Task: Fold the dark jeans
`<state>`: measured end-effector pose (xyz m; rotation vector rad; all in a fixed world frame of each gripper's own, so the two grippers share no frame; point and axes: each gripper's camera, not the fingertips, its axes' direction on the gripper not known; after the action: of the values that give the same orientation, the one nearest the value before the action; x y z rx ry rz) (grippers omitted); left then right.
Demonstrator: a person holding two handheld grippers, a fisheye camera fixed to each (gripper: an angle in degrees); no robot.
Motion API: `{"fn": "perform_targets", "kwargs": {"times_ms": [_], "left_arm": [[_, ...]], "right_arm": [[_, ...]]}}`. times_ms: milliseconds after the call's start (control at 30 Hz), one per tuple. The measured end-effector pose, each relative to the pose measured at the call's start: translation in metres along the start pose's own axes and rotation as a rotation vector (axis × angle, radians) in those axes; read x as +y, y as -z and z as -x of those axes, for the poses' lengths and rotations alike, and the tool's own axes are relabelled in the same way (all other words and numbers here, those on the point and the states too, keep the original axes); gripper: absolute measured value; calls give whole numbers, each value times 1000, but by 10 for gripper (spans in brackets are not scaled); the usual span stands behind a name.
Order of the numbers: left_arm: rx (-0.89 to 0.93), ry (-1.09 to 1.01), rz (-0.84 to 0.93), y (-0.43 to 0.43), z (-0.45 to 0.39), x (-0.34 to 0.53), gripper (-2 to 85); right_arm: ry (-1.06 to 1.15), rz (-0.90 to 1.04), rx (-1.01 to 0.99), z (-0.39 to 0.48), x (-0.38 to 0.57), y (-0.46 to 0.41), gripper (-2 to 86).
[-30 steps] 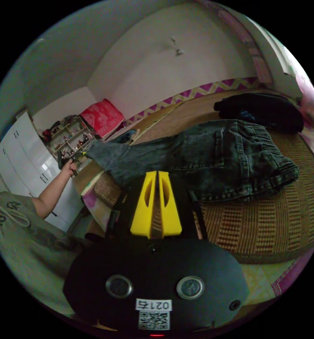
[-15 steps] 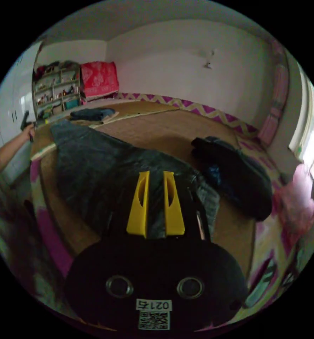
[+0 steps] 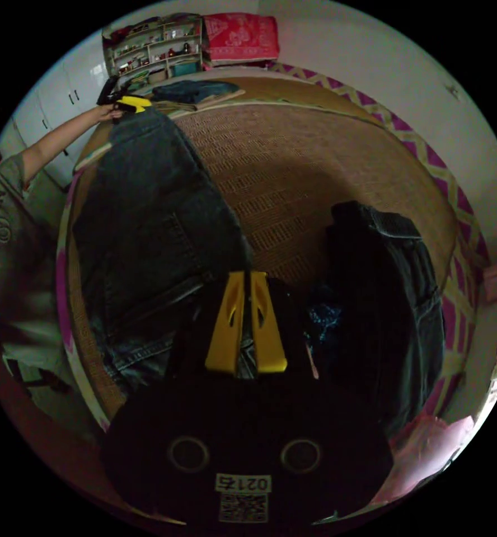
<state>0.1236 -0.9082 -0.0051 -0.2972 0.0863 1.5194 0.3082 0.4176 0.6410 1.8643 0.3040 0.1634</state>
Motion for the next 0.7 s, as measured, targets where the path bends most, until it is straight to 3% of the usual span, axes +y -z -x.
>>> {"fn": "perform_targets", "kwargs": {"times_ms": [167, 300, 467, 700], "left_arm": [[17, -71, 104, -13, -2, -6, 96], [36, -123, 158, -11, -10, 2, 27], [-5, -151, -12, 48, -30, 27, -4], [-70, -222, -357, 220, -112, 119, -9]], "right_arm": [[20, -106, 2, 14, 18, 25, -8], [11, -176, 7, 30, 36, 40, -9], [12, -227, 29, 53, 54, 58, -9], [104, -423, 100, 161, 126, 142, -9]]}}
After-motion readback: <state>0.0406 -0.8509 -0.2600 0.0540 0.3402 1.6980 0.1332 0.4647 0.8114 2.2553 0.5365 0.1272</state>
